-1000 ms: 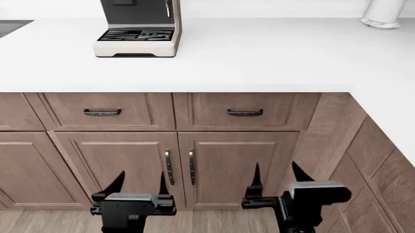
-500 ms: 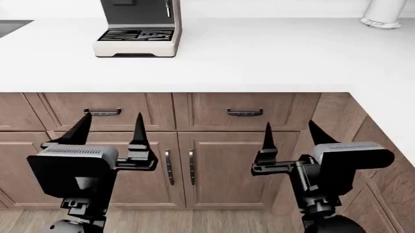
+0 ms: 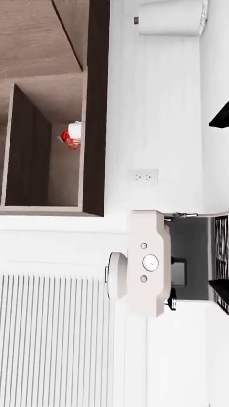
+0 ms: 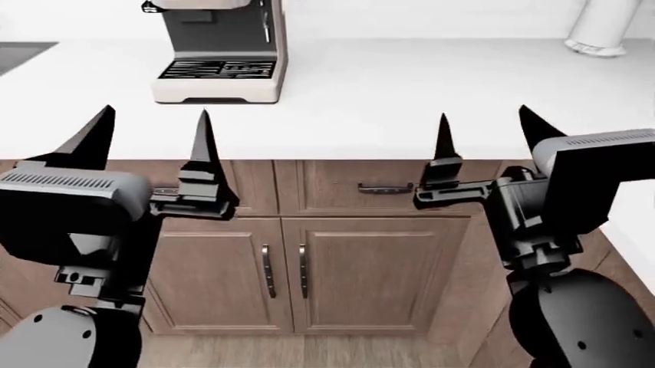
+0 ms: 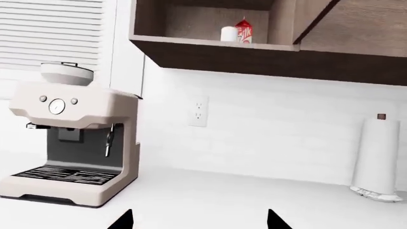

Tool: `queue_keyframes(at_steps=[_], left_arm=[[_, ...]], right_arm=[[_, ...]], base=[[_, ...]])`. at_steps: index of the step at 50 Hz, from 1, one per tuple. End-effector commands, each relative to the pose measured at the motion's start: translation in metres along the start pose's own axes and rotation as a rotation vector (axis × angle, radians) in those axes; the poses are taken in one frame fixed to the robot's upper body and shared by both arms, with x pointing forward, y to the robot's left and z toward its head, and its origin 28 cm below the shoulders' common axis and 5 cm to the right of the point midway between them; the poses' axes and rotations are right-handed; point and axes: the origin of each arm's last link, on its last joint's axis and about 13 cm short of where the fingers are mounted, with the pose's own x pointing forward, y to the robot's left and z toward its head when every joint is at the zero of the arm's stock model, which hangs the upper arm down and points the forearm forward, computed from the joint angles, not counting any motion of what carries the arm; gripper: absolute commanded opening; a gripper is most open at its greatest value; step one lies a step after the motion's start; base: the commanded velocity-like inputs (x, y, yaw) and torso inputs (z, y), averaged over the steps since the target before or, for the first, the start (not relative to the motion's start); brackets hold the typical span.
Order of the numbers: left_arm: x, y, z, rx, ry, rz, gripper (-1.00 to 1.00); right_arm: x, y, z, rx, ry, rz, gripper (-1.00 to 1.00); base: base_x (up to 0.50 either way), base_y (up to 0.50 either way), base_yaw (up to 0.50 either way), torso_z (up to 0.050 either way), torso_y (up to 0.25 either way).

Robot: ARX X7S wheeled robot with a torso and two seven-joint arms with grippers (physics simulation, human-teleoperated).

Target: Pick the mug from the cabinet, place it under the coffee machine dispenser, and press the start button.

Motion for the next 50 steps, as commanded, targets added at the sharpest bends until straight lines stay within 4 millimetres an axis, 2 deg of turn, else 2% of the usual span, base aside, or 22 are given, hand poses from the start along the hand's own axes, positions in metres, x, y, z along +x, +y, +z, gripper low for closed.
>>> queue_keyframes(at_steps=[1,8,15,30,32,33,37,50], left_arm=[[0.015,0.003,0.013,0.006,-0.042,-0.005,1.00],[0.028,0.007,0.019,0.019,-0.055,-0.005,1.00],[0.039,0.011,0.022,0.022,-0.065,0.003,1.00],[0.041,0.013,0.040,0.008,-0.110,-0.002,1.00],[0.041,0.013,0.042,0.003,-0.113,-0.004,1.00],[0.040,0.013,0.042,0.001,-0.114,-0.005,1.00],[0.040,0.013,0.043,-0.007,-0.116,-0.013,1.00],[0.035,0.010,0.037,-0.040,-0.094,-0.052,1.00]], right_arm=[[0.023,-0.008,0.027,-0.050,-0.054,-0.008,1.00],[0.052,-0.013,0.051,-0.064,0.000,-0.026,1.00],[0.092,-0.023,0.092,-0.025,0.057,-0.014,1.00],[0.190,-0.042,0.213,0.051,0.156,0.041,1.00],[0.202,-0.042,0.238,0.023,0.121,0.038,1.00],[0.205,-0.041,0.251,0.005,0.090,0.036,1.00],[0.203,-0.039,0.259,-0.001,0.135,0.004,1.00],[0.198,-0.034,0.271,0.027,0.154,-0.062,1.00]], base=[[0.00,0.00,0.00,0.048,0.025],[0.00,0.00,0.00,0.048,0.025],[0.00,0.00,0.00,0.048,0.025],[0.00,0.00,0.00,0.048,0.026],[0.00,0.00,0.00,0.048,0.025],[0.00,0.00,0.00,0.048,0.023],[0.00,0.00,0.00,0.048,0.025],[0.00,0.00,0.00,0.049,0.025]])
